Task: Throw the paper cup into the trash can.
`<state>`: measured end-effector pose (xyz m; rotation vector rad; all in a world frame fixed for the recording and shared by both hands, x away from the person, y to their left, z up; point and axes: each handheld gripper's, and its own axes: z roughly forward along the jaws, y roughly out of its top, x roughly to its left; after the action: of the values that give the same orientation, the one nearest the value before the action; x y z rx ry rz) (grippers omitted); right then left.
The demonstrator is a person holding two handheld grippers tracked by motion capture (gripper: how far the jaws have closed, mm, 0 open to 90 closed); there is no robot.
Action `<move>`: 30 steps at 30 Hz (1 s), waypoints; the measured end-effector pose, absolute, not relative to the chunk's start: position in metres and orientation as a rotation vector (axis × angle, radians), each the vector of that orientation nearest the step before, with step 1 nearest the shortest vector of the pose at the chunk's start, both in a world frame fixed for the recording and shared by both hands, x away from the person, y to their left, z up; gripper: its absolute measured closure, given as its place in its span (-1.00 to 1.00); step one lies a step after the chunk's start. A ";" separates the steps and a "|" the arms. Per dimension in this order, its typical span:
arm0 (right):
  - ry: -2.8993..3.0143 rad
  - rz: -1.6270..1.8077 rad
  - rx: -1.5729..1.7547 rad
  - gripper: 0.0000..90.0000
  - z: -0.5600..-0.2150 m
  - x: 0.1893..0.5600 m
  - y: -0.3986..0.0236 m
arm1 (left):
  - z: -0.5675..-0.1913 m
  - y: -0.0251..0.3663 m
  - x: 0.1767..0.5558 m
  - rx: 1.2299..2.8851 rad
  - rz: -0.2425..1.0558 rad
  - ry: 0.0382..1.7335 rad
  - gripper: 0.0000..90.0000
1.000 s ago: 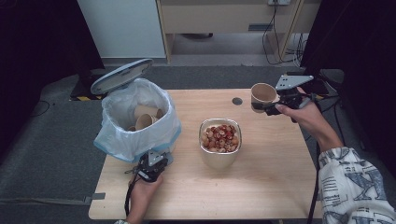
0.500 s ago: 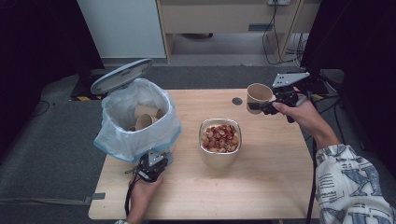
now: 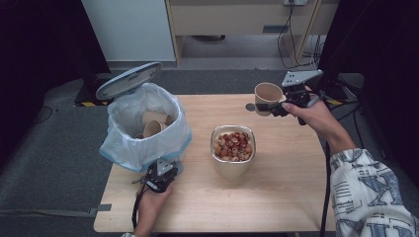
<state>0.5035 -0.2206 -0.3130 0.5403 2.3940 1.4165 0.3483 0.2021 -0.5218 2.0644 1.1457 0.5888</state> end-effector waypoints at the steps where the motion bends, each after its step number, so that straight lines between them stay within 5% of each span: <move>1: 2.394 1.417 0.540 -0.30 -0.313 0.504 -0.221 | -0.522 0.202 0.348 2.064 0.589 1.146 0.98; 30: 2.422 1.440 0.518 -0.30 -0.291 0.498 -0.189 | -0.522 0.201 0.348 2.063 0.590 1.146 0.98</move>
<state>0.4982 -0.1893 -0.2909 0.5176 2.4225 1.4402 0.3482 0.2014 -0.5219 2.0630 1.1459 0.5901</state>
